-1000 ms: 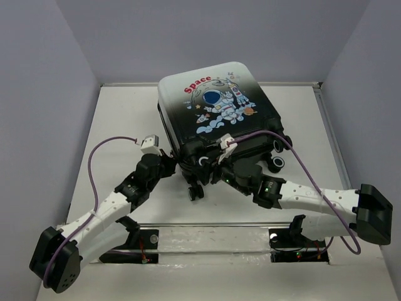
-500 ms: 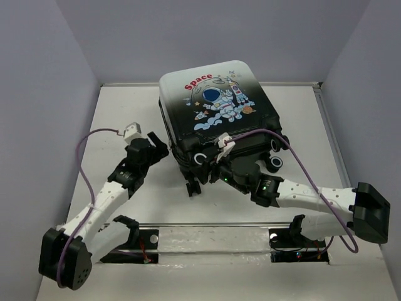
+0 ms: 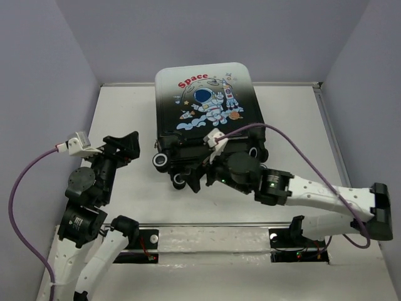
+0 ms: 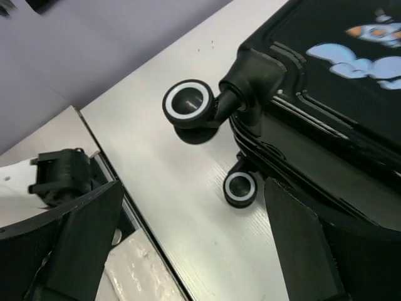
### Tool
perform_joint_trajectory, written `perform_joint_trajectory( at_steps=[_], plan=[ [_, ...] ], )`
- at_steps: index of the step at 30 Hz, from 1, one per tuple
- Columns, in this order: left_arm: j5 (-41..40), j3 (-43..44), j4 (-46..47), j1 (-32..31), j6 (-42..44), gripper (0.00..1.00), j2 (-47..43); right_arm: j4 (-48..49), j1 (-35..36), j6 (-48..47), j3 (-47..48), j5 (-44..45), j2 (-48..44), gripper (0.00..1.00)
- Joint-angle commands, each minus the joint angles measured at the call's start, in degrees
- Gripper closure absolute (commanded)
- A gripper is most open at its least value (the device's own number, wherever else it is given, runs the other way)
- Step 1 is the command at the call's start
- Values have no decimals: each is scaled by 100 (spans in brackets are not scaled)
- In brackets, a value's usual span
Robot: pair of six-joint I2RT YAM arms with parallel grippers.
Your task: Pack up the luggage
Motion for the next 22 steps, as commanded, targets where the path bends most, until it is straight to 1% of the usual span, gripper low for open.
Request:
perform_joint_trajectory(
  at_steps=[1, 3, 4, 5, 6, 7, 10, 11, 12, 14, 16, 19, 22],
  plan=[
    [874, -96, -367, -4, 225, 1, -365, -785, -20, -362, -89, 255, -1632, 0],
    [1015, -70, -341, -4, 233, 1, -541, -847, -20, -520, -256, 614, -2230, 0],
    [1051, -9, -349, -4, 242, 1, -594, -873, -20, -625, -440, 808, -2859, 0],
    [1077, 18, -349, -12, 251, 1, -603, -882, -20, -644, -529, 1245, -3161, 0],
    [1104, 53, -349, -4, 268, 1, -595, -882, -20, -652, -617, 1249, -3478, 0],
    [1174, 114, -341, -4, 303, 1, -577, -882, -20, -661, -800, 1684, -4064, 0],
    [1253, 133, -271, -12, 339, 1, -560, -891, -20, -661, -1265, 2487, -4885, 0],
    [1245, 107, -244, -4, 348, 1, -568, -908, -20, -574, -1398, 2880, -5357, 0],
    [1236, 80, -183, -4, 348, 1, -568, -917, -20, -513, -1539, 3058, -5571, 0],
    [1271, -69, -78, -4, 348, 1, -568, -917, -20, -389, -1933, 3235, -5905, 0],
    [1411, -209, 98, -12, 348, 1, -533, -917, -20, -363, -2120, 3402, -6170, 0],
    [1560, -341, 309, -4, 330, 1, -454, -917, -20, -345, -2200, 3561, -6066, 0],
    [1508, -325, 406, -4, 286, 1, -314, -900, -20, -555, -1805, 3535, -5741, 0]
  ],
)
